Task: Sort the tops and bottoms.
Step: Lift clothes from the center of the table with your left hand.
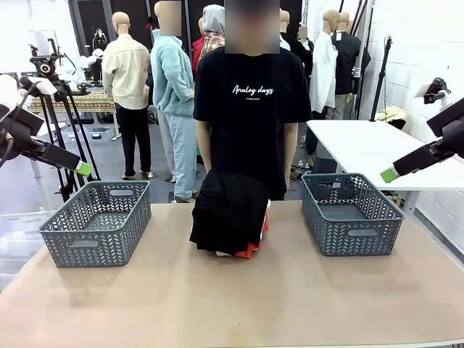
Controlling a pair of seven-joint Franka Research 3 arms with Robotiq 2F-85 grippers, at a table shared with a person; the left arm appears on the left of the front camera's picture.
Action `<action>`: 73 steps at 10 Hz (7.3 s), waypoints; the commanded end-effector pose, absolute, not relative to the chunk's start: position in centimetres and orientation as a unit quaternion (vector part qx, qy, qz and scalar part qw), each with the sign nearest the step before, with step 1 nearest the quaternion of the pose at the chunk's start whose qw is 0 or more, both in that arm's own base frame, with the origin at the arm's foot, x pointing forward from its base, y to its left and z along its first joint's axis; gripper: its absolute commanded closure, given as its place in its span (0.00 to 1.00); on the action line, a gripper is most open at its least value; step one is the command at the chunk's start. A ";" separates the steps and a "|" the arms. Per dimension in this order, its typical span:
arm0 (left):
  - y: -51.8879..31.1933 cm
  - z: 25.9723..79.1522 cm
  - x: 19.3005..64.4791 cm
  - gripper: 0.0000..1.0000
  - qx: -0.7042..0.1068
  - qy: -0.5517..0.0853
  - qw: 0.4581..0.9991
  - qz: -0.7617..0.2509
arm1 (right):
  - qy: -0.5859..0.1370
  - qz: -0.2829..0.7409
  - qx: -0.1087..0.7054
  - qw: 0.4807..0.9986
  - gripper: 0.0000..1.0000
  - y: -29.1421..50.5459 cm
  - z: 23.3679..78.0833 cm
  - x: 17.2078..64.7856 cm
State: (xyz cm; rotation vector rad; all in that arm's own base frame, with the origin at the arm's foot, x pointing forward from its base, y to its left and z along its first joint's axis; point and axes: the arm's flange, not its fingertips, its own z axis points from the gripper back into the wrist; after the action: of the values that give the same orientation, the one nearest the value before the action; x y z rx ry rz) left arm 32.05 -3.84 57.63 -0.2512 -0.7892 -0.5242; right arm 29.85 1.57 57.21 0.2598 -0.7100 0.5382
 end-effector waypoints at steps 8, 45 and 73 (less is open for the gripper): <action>-14.2 54.6 40.1 0.00 -0.153 -0.323 0.893 -0.272 | -0.342 0.259 0.134 0.894 0.00 1.7 57.2 29.8; -30.8 45.3 58.3 0.00 -0.131 -0.248 0.947 -0.159 | -0.342 0.259 0.134 0.894 0.00 1.7 57.2 29.8; -39.0 59.2 54.2 1.00 -0.018 -0.227 0.960 -0.165 | -0.342 0.259 0.134 0.894 0.00 1.7 57.2 29.8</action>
State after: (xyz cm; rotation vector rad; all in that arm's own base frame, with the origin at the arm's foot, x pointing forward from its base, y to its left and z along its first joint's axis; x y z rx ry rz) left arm 52.48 -37.59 59.42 -0.0857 -0.4791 -0.3881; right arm 29.80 1.63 57.30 0.2547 -0.7114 0.5386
